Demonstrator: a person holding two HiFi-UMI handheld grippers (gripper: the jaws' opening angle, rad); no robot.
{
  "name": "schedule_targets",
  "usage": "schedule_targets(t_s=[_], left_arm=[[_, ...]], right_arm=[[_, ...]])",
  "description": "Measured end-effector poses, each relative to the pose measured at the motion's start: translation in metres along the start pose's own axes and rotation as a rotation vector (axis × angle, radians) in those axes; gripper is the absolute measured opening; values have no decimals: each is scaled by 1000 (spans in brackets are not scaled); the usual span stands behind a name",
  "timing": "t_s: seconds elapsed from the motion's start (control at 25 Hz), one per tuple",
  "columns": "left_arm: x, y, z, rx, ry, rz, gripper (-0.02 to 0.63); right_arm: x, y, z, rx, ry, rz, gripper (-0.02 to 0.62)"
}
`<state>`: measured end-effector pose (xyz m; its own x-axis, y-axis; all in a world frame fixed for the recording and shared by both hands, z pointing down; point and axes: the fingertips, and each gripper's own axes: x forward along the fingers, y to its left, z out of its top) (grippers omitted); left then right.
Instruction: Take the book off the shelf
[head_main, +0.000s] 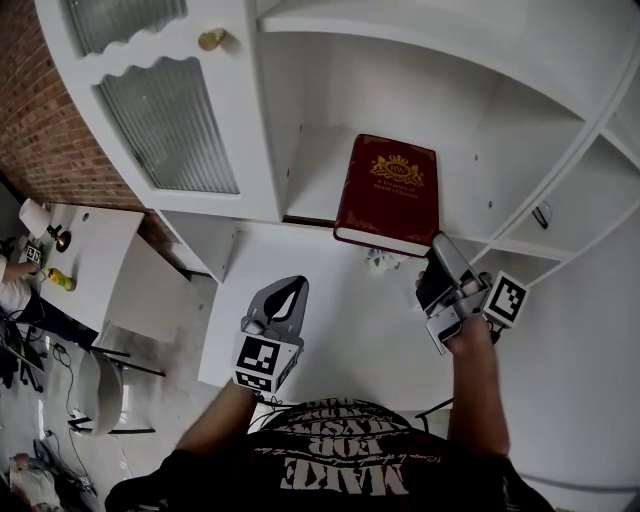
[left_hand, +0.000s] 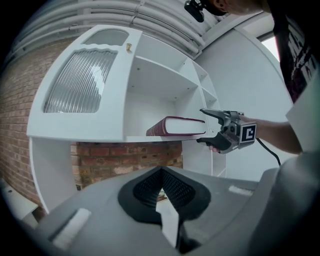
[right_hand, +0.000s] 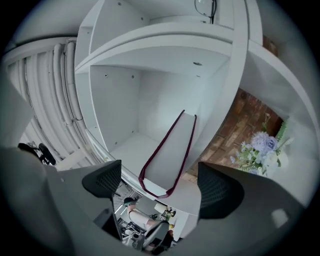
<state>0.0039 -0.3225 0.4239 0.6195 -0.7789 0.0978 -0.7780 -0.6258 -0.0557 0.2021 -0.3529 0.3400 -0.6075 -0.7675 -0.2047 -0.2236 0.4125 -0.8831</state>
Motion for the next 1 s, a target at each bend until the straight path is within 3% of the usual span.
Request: schedule_targets(t_s=[0.28, 0.52, 0.6, 0.68, 1.0], left_arm=[[-3, 3, -5, 0, 16, 20, 0], [-12, -1, -7, 7, 26, 23, 0], [-16, -2, -8, 10, 28, 25, 0], [-21, -2, -10, 11, 32, 30, 0], [-43, -2, -18, 18, 47, 31, 0]], right_arm=[[22, -9, -17, 116, 134, 46, 492], [32, -15, -17, 207, 107, 58, 440], [31, -13, -16, 191, 96, 67, 418], [29, -7, -15, 141, 88, 69, 318], [23, -2, -25, 52, 22, 46, 290]])
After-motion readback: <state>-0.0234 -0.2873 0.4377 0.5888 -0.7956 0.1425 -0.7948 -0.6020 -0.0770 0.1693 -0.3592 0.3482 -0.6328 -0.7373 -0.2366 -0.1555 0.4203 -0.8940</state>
